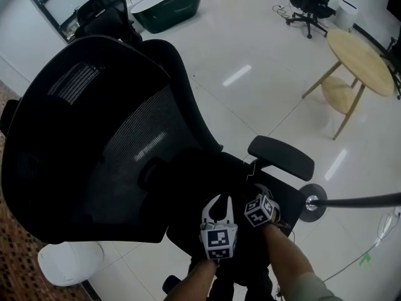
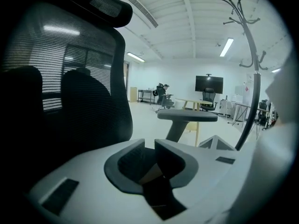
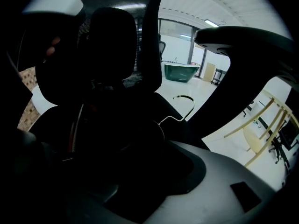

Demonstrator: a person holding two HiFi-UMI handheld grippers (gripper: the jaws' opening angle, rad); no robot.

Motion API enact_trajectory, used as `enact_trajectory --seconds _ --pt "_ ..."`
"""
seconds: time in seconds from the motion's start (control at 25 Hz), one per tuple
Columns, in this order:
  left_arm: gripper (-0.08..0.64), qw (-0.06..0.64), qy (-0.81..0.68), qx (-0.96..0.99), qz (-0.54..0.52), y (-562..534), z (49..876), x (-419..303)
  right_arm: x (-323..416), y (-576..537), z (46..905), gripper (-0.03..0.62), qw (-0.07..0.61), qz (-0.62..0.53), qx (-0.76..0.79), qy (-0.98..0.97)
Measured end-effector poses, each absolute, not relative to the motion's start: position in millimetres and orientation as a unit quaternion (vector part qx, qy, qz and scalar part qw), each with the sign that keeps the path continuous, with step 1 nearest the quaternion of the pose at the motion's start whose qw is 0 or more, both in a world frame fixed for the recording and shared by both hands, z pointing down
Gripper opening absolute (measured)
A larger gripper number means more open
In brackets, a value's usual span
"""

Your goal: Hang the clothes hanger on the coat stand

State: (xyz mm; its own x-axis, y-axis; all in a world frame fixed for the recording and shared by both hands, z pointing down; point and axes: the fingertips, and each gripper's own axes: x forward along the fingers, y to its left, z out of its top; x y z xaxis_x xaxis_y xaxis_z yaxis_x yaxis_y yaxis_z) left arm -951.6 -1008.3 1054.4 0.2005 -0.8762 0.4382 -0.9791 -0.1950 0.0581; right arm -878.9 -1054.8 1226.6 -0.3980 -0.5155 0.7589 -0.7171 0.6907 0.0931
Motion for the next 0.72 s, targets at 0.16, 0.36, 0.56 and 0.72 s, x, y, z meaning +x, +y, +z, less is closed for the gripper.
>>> enact_trajectory --seconds 0.16,0.36,0.56,0.72 --pt "0.072 0.160 -0.616 0.756 0.154 -1000.6 1045.6 -957.3 -877.2 -1046.7 1210.0 0.178 0.390 0.119 0.391 -0.826" --pt "0.072 0.149 -0.616 0.761 0.139 -984.6 1021.1 -960.6 -877.2 -1026.3 1160.5 0.176 0.366 0.058 0.410 -0.834" --pt "0.072 0.126 -0.611 0.774 0.112 -966.6 981.8 -956.1 -869.2 -1012.8 1090.0 0.176 0.339 -0.009 0.446 -0.828" --pt "0.072 0.088 -0.601 0.789 0.090 -912.8 891.1 -951.4 -859.9 -961.3 981.2 0.175 0.319 -0.056 0.478 -0.816"
